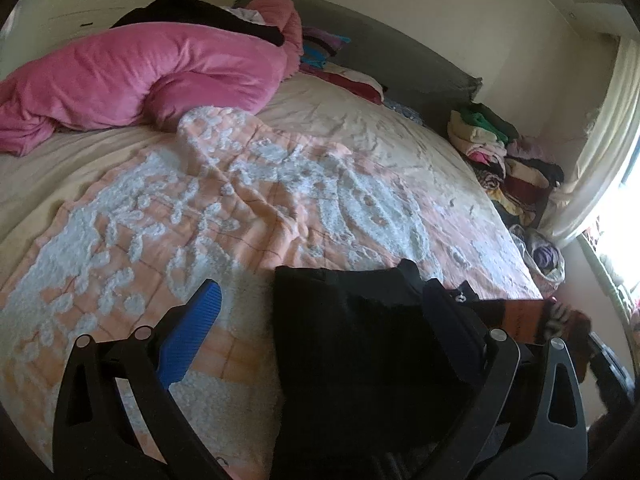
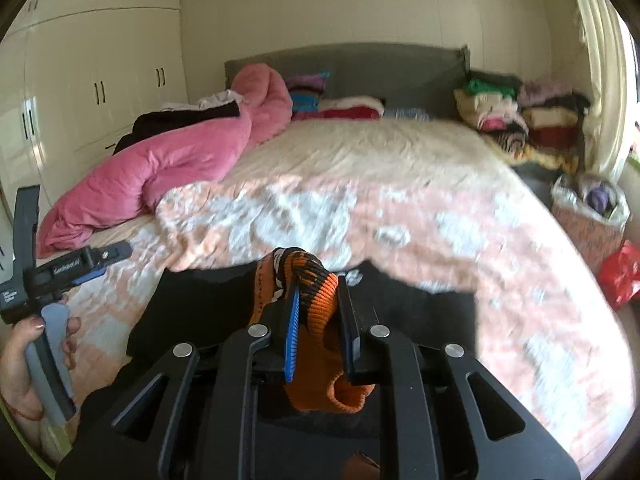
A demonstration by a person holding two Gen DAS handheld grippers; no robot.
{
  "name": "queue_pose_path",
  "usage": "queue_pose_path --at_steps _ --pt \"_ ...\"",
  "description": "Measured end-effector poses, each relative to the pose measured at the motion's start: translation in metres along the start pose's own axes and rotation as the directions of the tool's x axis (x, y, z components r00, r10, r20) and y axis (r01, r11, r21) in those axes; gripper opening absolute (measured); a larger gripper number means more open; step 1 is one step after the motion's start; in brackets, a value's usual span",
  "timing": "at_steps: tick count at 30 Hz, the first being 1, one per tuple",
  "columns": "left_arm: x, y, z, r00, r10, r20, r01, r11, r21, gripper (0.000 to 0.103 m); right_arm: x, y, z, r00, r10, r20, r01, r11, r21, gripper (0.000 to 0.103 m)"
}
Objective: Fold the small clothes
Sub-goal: 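Grasp the orange cuff with the right gripper and lift it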
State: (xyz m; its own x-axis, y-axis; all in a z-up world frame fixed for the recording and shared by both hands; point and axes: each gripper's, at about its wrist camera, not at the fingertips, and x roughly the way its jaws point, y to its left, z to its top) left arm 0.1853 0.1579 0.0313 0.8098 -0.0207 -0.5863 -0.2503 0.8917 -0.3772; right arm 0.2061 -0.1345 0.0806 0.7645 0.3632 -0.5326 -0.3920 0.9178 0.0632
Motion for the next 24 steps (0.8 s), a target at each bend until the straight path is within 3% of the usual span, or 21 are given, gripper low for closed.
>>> queue_pose_path --at_steps 4,10,16,24 --pt "0.001 0.007 0.002 1.0 -0.004 -0.002 0.004 1.0 -0.031 0.094 -0.002 -0.011 0.003 0.998 -0.065 0.025 0.066 0.998 -0.022 0.016" --pt "0.004 0.002 0.0 1.0 -0.008 -0.022 0.008 1.0 -0.001 0.094 -0.001 -0.034 -0.015 0.994 -0.107 0.0 0.107 0.993 0.041 0.016" --pt "0.022 -0.02 -0.016 0.993 -0.015 -0.115 0.026 0.995 0.093 0.094 0.009 -0.04 -0.034 0.989 -0.136 -0.048 0.14 0.988 0.071 0.016" --pt "0.034 -0.05 -0.038 0.984 -0.011 -0.177 0.051 0.973 0.224 0.094 0.015 -0.041 -0.043 0.981 -0.175 -0.084 0.181 0.981 0.069 0.016"
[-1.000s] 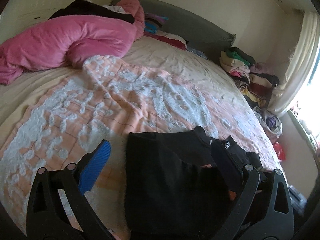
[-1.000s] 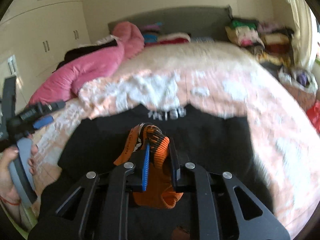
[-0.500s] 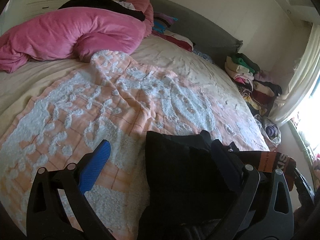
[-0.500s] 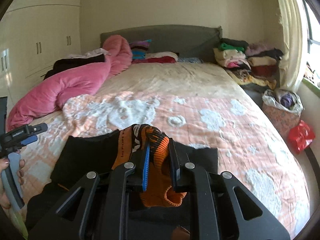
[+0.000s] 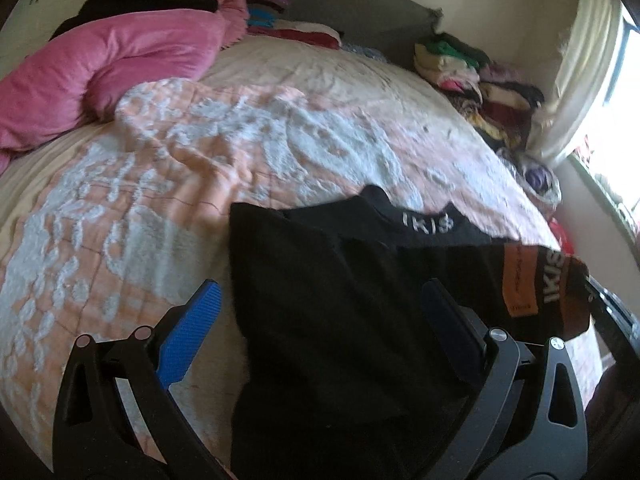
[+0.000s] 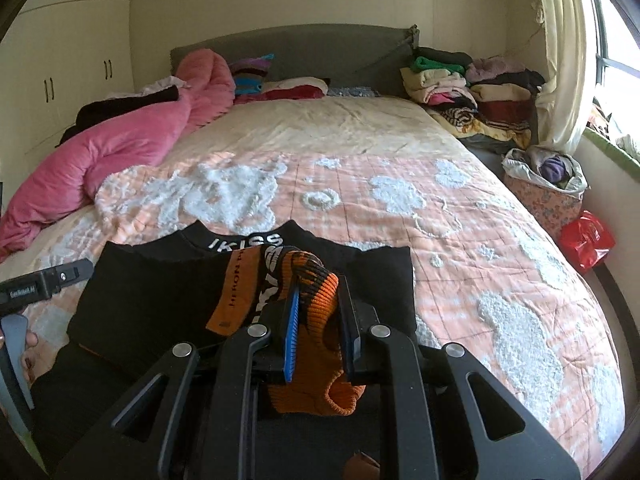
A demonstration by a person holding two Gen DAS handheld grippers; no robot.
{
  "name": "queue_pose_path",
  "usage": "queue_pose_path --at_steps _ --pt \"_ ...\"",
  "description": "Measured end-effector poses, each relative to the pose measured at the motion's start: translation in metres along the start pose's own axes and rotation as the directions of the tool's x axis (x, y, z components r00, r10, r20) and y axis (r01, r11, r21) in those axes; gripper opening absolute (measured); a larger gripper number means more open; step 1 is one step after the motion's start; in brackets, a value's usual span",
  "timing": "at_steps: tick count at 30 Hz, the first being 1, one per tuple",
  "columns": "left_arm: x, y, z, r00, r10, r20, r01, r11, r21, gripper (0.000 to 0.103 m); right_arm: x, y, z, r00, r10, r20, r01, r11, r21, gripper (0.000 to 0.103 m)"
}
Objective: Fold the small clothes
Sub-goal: 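Grasp the orange cuff with the right gripper and lift it, then lay the orange cuff flat on the shirt and open the right gripper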
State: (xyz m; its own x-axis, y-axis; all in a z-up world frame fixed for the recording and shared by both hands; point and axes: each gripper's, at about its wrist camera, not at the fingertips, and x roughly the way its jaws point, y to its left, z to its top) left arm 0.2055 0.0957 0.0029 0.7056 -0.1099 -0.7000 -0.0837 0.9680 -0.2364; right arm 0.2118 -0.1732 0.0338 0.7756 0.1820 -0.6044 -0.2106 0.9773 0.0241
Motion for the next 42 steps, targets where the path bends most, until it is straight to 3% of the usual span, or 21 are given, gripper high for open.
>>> queue_pose_path --at_steps 19,21,22,33,36,42 --pt "0.012 -0.019 -0.008 0.998 -0.004 -0.061 0.009 0.997 0.081 0.094 0.008 -0.003 -0.01 0.998 -0.054 -0.038 0.054 0.998 0.01 0.025" --pt "0.012 -0.02 -0.008 0.998 -0.004 -0.064 0.01 0.997 0.081 0.094 0.008 -0.003 -0.01 0.998 -0.056 -0.037 0.056 0.998 0.011 0.039" --pt "0.012 -0.02 -0.008 0.998 -0.004 -0.066 0.01 0.997 0.082 0.094 0.008 -0.003 -0.011 0.998 -0.055 -0.034 0.056 0.998 0.013 0.039" --pt "0.016 -0.031 -0.016 0.994 -0.052 -0.101 0.065 0.989 0.133 0.093 0.014 0.015 -0.023 0.996 0.004 -0.084 -0.006 1.0 -0.018 0.045" --pt "0.022 -0.034 -0.021 0.99 -0.052 -0.131 0.072 0.986 0.15 0.086 0.015 0.023 -0.024 0.995 0.016 -0.098 -0.019 0.999 -0.035 0.045" --pt "0.036 -0.034 -0.032 0.981 0.003 -0.193 0.033 0.982 0.184 0.082 0.032 0.032 -0.033 0.981 0.039 -0.192 -0.052 0.996 -0.066 0.049"
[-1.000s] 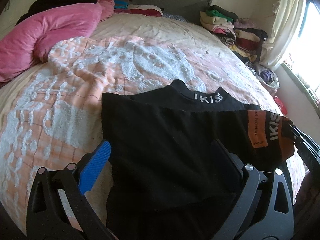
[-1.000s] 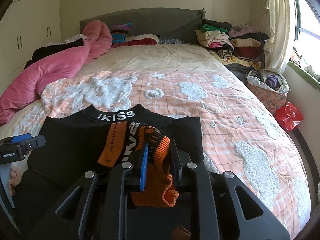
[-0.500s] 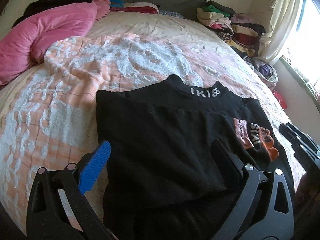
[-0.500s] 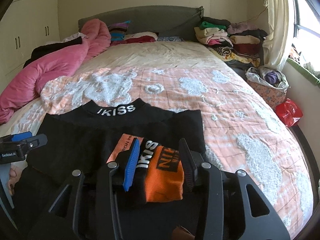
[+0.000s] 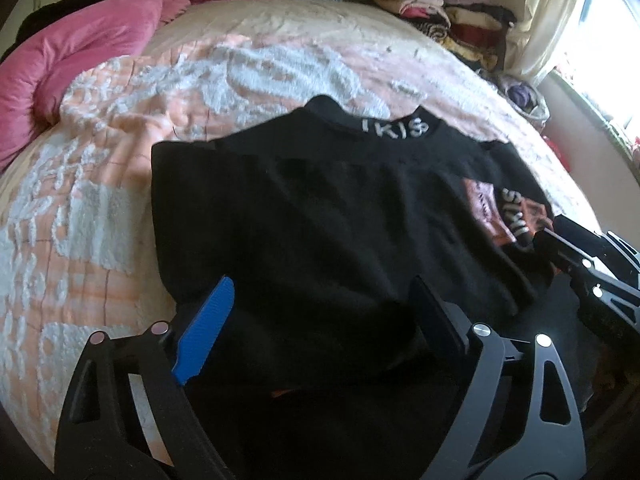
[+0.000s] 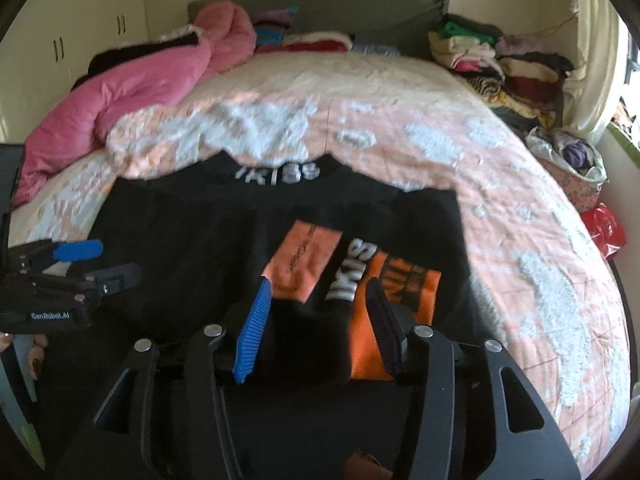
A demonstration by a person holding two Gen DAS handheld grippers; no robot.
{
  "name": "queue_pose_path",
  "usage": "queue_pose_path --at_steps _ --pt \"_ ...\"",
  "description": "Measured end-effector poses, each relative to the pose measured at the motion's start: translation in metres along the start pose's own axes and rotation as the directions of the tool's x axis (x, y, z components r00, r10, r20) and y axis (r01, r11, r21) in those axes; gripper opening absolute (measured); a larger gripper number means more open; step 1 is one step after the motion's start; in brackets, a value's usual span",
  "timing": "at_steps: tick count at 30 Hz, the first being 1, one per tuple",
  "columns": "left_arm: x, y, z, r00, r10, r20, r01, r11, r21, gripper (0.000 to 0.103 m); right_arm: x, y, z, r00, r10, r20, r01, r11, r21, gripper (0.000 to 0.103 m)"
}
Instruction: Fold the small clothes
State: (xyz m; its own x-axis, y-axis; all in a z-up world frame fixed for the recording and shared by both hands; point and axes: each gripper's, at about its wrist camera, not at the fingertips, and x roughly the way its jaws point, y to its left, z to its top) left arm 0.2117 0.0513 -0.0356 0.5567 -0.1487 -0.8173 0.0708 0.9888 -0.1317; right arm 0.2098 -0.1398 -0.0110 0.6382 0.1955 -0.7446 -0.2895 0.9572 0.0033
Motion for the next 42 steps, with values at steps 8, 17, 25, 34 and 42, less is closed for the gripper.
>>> queue_pose_path --at_steps 8,17,25,34,42 --pt "0.001 -0.002 -0.002 1.0 0.014 -0.005 -0.014 1.0 0.011 0.082 0.023 -0.015 -0.015 0.995 -0.015 -0.099 0.021 0.998 0.064 0.053" --pt "-0.008 -0.002 -0.001 1.0 0.007 0.017 -0.007 1.0 0.004 0.082 -0.004 -0.018 -0.016 1.0 -0.016 -0.015 0.017 0.996 0.09 0.08" --pt "-0.025 -0.002 -0.003 0.998 0.011 0.067 -0.01 1.0 -0.013 0.091 -0.026 -0.023 -0.017 0.998 -0.048 0.028 0.045 0.992 0.118 0.095" --pt "-0.051 -0.017 -0.016 0.989 0.053 0.136 -0.059 0.997 0.042 0.094 -0.049 -0.024 -0.016 0.994 -0.076 0.08 0.065 0.989 0.13 0.097" --pt "-0.069 -0.011 -0.034 0.989 0.049 0.138 -0.051 0.999 0.011 0.094 -0.07 -0.026 -0.017 0.991 -0.067 0.116 0.051 0.989 0.142 0.097"
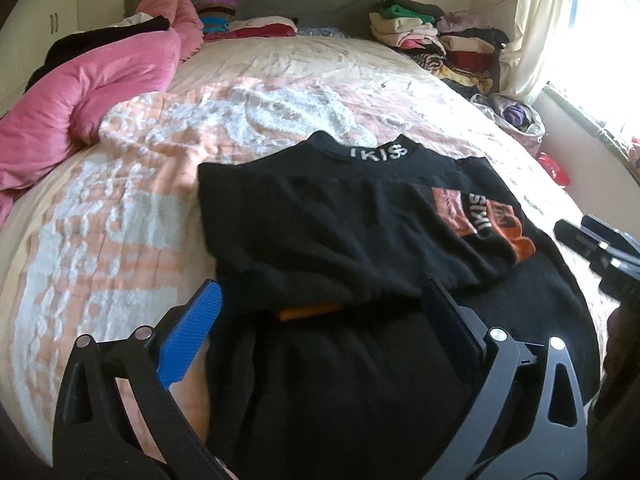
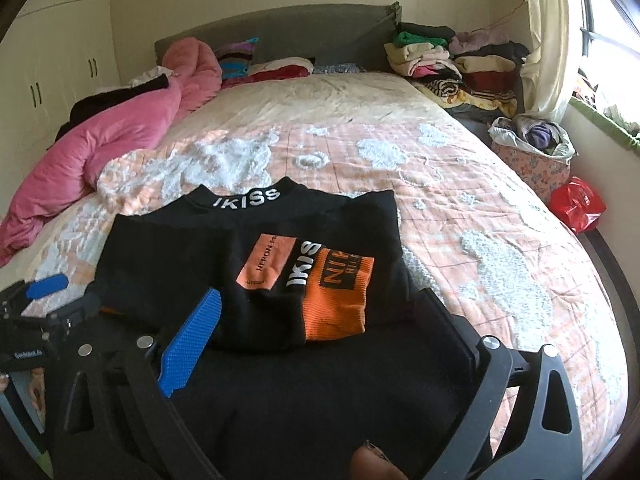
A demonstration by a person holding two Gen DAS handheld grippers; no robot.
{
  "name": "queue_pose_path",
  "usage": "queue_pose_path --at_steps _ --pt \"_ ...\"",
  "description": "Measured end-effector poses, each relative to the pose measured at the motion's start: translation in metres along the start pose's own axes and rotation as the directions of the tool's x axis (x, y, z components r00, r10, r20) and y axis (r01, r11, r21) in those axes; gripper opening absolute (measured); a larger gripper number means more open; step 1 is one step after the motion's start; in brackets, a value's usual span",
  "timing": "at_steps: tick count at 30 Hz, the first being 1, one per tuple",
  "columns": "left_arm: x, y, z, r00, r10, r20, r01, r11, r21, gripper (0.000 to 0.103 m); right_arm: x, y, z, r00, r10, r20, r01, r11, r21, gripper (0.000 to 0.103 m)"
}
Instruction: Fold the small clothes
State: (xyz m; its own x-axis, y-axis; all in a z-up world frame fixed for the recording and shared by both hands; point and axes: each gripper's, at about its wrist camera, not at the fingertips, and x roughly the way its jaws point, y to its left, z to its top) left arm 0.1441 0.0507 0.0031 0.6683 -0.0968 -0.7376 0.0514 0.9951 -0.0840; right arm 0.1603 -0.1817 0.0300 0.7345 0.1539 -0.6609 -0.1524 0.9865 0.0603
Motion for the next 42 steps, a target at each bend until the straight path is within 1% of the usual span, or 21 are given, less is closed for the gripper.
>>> queue_pose_path --at_steps 6,10,17,21,27,34,42 --pt "-0.013 0.008 -0.011 1.0 -0.015 -0.012 0.015 1.0 -0.027 0.094 -0.015 -0.004 0.002 1.0 0.014 0.028 -0.014 1.0 0.016 0.097" --pt "-0.02 0.015 -0.016 1.0 -0.009 -0.02 0.008 0.999 -0.043 0.094 -0.026 -0.005 0.003 0.999 0.02 0.041 -0.02 1.0 0.015 0.097" --pt "-0.037 0.027 -0.021 1.0 -0.007 -0.011 0.006 0.997 -0.082 0.094 -0.041 -0.011 0.001 0.998 0.03 0.053 -0.031 0.999 0.015 0.097" --pt "-0.048 0.027 -0.023 1.0 0.023 0.008 -0.022 0.997 -0.072 0.094 -0.05 -0.018 -0.003 0.998 0.027 0.057 -0.027 1.0 0.015 0.097" --pt "-0.058 0.026 -0.023 1.0 0.009 0.02 -0.007 0.997 -0.073 0.094 -0.062 -0.03 -0.008 0.998 0.023 0.061 -0.024 0.999 0.026 0.097" --pt "-0.07 0.017 -0.027 0.999 0.019 0.036 -0.018 0.999 -0.039 0.094 -0.071 -0.039 -0.016 0.998 0.007 0.063 -0.008 1.0 0.023 0.097" --pt "-0.078 0.014 -0.035 0.999 0.009 0.033 -0.008 1.0 -0.027 0.094 -0.078 -0.05 -0.025 0.998 -0.002 0.056 0.001 1.0 0.023 0.097"
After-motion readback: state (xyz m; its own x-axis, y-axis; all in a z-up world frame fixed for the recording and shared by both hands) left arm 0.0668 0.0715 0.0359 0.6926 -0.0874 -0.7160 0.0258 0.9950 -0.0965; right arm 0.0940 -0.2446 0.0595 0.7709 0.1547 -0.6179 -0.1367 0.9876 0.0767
